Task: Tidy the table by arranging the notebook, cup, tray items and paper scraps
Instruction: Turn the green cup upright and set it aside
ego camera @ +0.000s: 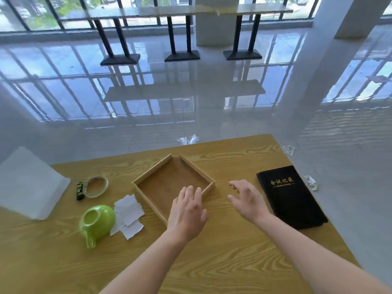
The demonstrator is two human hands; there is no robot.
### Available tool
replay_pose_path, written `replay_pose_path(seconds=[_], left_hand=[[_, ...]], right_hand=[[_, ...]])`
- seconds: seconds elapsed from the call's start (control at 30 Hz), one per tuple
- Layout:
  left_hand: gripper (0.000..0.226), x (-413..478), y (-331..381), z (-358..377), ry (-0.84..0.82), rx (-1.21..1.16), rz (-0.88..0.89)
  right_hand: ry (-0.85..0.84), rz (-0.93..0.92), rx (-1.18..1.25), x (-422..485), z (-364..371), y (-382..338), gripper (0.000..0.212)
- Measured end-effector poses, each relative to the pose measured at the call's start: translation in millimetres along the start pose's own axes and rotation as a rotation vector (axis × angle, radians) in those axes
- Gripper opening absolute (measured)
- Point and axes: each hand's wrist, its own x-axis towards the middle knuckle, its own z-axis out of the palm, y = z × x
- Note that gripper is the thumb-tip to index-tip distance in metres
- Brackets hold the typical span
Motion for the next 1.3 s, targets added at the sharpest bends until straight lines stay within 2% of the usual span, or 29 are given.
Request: replay_pose_path(seconds=[0.2,0.43,0.6,0.87,1.1,1.3], left_hand=[[0.067,-46.3,-65.5,-17.4,0.059,-0.012,-0.188],[0.060,-94.9,-117.0,-43.1,0.167,0.057,-0.316],[0.060,-120.8,-161.2,-54.3,0.203,-0.004,-0.475],[0.052,-143.4,-244.2,-52.4,0.186,-0.184,-0.600],[0.064,-134.2,-288.1,-43.6,0.083,-0.340,-0.552],[0.073,-126.4,-321.4,-30.0,-0.040,-0.467,-0.536]], right_hand=[[-0.096,-0.122,0.054,11.5,35.8,-66.5,0.043],[-0.201,-0.253,0.141,17.0,72.0,-134.1,0.039],[-0.273,-0.299,0.161,17.0,96.4,-175.9,0.036],[-0.383,-0.184,0.140,14.0,147.3,-234.3,0.037],[-0.458,0.008,0.123,4.4,193.5,-279.8,0.044],[-0.423,0.113,0.180,-4.7,224.4,-314.5,0.055]])
